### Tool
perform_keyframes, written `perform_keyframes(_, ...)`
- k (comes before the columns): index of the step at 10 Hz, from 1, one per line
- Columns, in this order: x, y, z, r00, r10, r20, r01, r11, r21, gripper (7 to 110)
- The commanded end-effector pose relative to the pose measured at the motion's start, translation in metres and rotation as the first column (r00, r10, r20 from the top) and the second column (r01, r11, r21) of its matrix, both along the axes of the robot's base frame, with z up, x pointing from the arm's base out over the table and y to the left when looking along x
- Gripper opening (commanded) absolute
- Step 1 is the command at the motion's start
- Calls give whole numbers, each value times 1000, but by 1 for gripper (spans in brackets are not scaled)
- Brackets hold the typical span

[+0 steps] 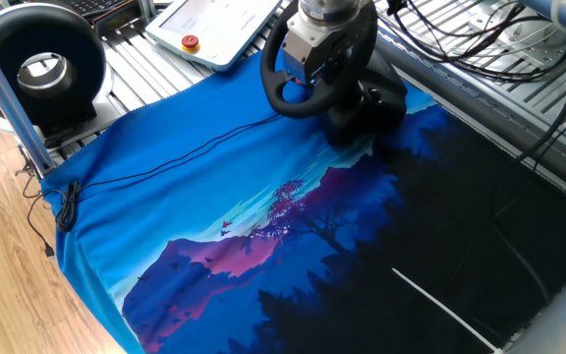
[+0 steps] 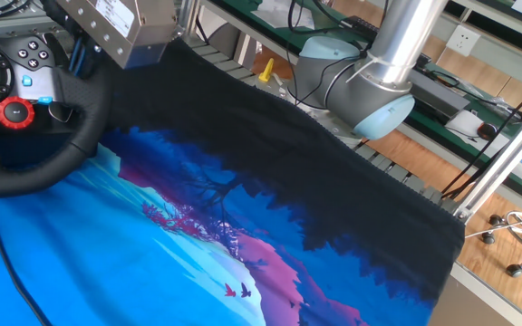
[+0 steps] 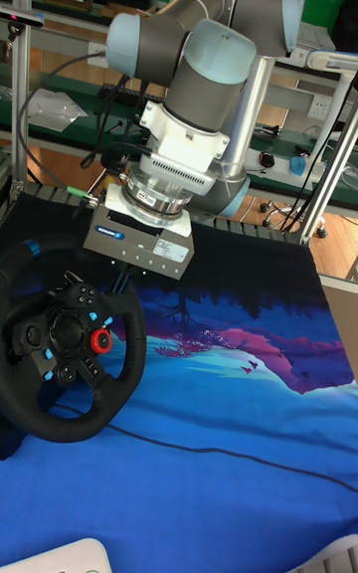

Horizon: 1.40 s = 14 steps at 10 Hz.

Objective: Rotate the steering wheel 90 degrees clockwise

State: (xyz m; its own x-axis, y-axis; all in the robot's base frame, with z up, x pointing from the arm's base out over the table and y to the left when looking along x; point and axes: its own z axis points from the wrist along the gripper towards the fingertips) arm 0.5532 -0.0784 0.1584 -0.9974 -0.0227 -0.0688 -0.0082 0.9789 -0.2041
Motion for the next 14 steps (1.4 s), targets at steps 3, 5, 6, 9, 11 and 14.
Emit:
perform_keyframes(3, 3, 10, -2, 999, -28, 21, 27, 998, 49, 7)
perform_keyframes(5, 5, 9, 0, 999, -27, 26, 26, 998, 49, 7)
perform_keyframes(6, 6, 10, -1, 999, -27, 29, 25, 998, 49, 7)
perform_keyframes(9, 5, 4, 2, 1000, -15, 23, 14, 999, 28, 7)
perform_keyframes(11, -14, -15, 8, 998, 21, -61, -24, 999, -45, 7)
perform_keyframes(14, -42, -18, 23, 983, 34, -182, -46, 997, -65, 7)
